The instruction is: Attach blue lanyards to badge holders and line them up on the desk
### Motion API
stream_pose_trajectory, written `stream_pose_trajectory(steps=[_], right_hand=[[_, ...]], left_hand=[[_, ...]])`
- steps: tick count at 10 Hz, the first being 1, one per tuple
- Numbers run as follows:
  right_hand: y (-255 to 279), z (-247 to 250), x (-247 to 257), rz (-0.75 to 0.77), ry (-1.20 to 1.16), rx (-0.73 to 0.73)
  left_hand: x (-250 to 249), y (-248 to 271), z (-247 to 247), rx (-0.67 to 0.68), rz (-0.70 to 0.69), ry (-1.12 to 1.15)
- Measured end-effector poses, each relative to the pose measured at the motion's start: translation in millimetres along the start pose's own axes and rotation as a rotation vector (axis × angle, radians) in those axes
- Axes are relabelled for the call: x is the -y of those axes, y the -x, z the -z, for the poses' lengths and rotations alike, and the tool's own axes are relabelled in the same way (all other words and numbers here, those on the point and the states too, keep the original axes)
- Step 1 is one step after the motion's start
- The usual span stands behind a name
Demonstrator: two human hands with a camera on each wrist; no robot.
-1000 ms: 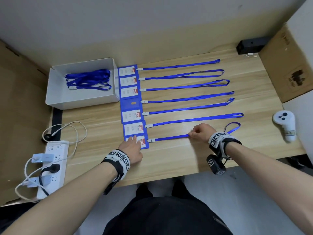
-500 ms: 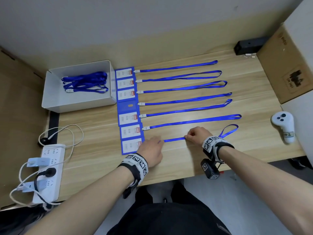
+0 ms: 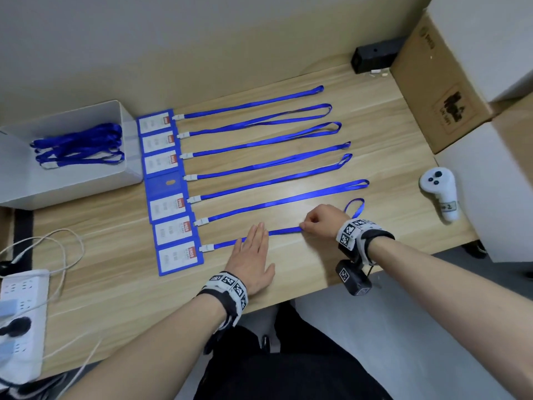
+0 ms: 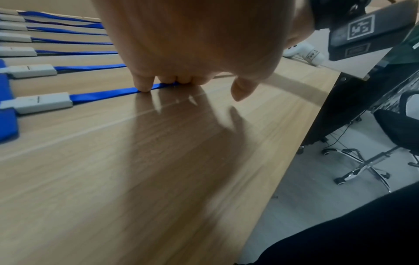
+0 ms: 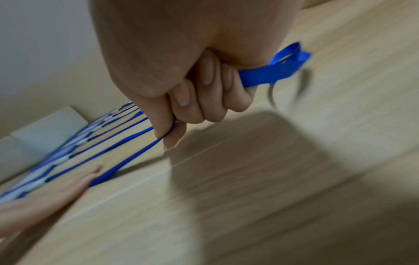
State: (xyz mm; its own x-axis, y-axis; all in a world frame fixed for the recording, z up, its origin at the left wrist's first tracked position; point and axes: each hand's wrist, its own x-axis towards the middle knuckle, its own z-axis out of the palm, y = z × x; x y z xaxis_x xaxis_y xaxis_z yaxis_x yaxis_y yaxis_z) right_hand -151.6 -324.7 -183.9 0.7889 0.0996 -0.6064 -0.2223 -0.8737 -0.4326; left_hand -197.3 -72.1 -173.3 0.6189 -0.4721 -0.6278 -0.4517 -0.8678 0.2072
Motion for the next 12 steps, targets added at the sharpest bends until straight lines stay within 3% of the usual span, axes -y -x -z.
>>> stream_pose_trajectory(steps=[2,5,8,10,12], right_hand=[[27,38,-60,-0.090,0.070,-0.124],[33,31,-87,-0.233,0.072,-0.378],[36,30,-95,-0.273,0.022,-0.546],[42,26,-95,-0.289,-0.132,-0.635],[40,29,-92,-0.331,-0.248,-0.703]], left_hand=[[-2,2,5,0.041,0.016,0.009],[-4,4,8,0.045,0.023,-0.015],[-6,5,10,0.045,0.030,-0.055],[-6,9,14,0.014,0.029,-0.062],[-6,12,25,-0.071,0.005,0.018]])
